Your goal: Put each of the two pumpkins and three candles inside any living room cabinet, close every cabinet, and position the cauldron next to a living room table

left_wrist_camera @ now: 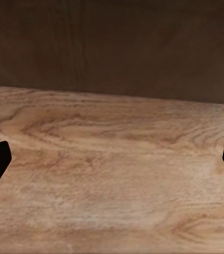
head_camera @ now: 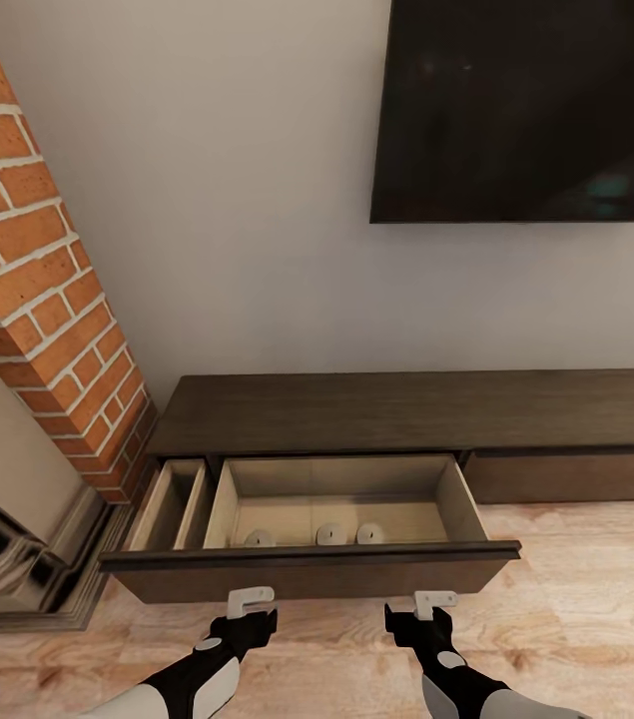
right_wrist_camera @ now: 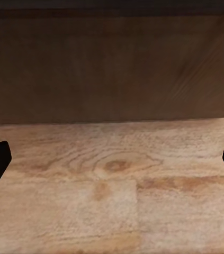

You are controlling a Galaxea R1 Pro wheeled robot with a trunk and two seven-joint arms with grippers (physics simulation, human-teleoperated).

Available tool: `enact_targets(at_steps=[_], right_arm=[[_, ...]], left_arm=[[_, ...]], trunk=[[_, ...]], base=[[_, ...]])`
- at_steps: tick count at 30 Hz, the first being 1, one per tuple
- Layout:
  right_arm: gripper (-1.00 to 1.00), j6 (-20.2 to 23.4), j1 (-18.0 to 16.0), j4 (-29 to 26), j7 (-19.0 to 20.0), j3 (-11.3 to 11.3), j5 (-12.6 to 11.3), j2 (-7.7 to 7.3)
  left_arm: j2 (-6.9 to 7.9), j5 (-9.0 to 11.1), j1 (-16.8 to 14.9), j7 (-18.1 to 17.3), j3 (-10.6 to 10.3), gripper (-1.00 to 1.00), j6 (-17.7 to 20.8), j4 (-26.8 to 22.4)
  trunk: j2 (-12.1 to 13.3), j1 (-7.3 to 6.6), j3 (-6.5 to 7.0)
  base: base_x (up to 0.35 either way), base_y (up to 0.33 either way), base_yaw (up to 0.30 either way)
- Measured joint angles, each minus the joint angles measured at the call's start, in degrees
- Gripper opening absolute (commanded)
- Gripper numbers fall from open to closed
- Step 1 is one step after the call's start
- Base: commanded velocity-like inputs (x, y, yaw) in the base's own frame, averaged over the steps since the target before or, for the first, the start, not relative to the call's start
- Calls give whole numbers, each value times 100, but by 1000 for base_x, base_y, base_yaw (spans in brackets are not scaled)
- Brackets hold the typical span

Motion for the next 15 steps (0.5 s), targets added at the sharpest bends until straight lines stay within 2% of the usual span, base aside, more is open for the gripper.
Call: enact_targets(at_steps=[4,15], right_arm=[[100,0,0,-2,0,0,0,12],[100,7,0,-5,1,8,0,17]], left_arm=[[-5,-15,1,-8,-11,100,6,5],[-4,-13,9,-9,-16,100,7,9]], trunk=[[0,0,0],[0,0,0]], base=[[196,0,0],[316,0,0]])
